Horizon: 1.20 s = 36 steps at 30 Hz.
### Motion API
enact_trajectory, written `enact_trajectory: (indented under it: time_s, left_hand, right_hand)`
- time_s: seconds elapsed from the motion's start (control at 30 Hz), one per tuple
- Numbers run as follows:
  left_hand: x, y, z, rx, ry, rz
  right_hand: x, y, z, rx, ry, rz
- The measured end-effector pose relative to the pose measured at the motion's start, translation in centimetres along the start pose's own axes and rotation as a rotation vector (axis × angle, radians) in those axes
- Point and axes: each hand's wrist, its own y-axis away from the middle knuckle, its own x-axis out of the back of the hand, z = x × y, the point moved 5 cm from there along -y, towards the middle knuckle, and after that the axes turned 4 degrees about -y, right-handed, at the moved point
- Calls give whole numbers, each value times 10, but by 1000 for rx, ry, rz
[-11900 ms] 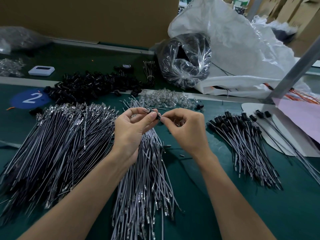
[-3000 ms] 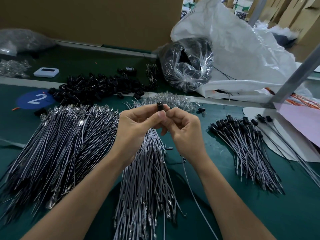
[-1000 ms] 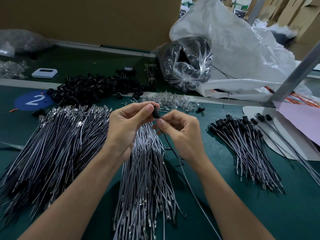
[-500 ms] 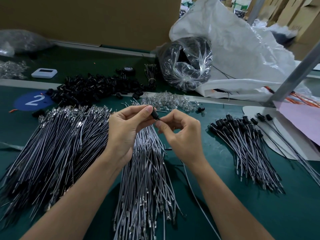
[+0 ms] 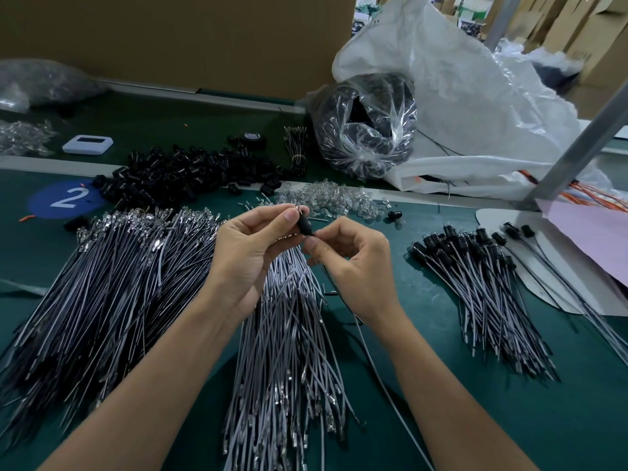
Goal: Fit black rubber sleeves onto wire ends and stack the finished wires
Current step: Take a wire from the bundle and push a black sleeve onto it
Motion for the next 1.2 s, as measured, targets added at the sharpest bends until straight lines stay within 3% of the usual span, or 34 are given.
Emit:
enact_trajectory:
  time_s: [0.5,0.83,1.2]
  left_hand:
    - [0,-2,-2,28,-23,-34]
    - [-1,-2,2,-34,-58,-96]
    - [-3,0,6,-105,-118,-117]
  right_hand:
    - [4,2,-9,197,177,91]
    - [2,-2,0,11,17,9]
    - [2,-3,4,4,-13,-29]
